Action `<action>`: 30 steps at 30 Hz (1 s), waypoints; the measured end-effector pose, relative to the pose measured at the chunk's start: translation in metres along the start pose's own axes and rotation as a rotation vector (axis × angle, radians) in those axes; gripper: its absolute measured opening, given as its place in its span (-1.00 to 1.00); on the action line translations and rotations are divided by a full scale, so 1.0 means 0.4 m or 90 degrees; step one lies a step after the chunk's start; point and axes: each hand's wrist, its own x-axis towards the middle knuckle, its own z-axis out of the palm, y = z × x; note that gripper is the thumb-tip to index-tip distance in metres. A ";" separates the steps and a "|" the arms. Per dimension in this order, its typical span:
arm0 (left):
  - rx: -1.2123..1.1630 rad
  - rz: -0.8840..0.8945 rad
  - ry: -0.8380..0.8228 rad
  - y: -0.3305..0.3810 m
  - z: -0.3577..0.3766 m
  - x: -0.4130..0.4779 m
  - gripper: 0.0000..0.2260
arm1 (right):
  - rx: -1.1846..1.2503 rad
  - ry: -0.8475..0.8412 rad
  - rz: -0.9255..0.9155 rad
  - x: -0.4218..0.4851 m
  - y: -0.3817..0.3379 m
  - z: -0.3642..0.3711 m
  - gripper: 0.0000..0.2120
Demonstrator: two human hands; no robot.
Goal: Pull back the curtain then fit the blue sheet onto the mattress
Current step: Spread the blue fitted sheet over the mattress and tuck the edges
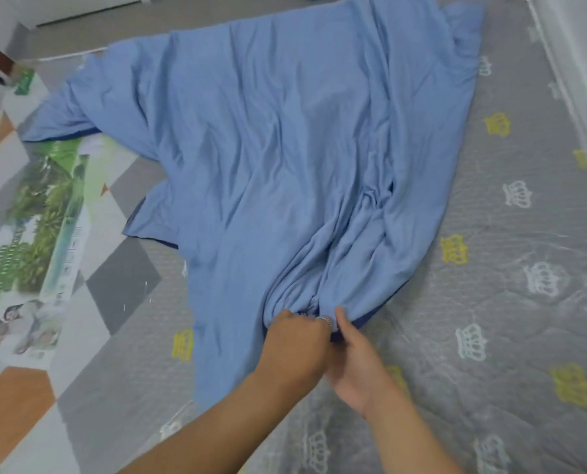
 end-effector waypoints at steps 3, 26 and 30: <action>-0.195 -0.070 -0.034 -0.014 0.090 -0.041 -0.82 | -0.051 0.232 -0.171 0.003 0.004 0.002 -0.71; 0.081 -0.379 -0.124 -0.191 0.115 -0.085 -0.80 | -0.202 0.188 -0.068 -0.266 -0.209 -0.065 -0.68; 0.078 -0.407 -0.140 -0.276 0.018 -0.083 -0.72 | -0.157 0.106 -0.062 -0.422 -0.352 -0.188 -0.58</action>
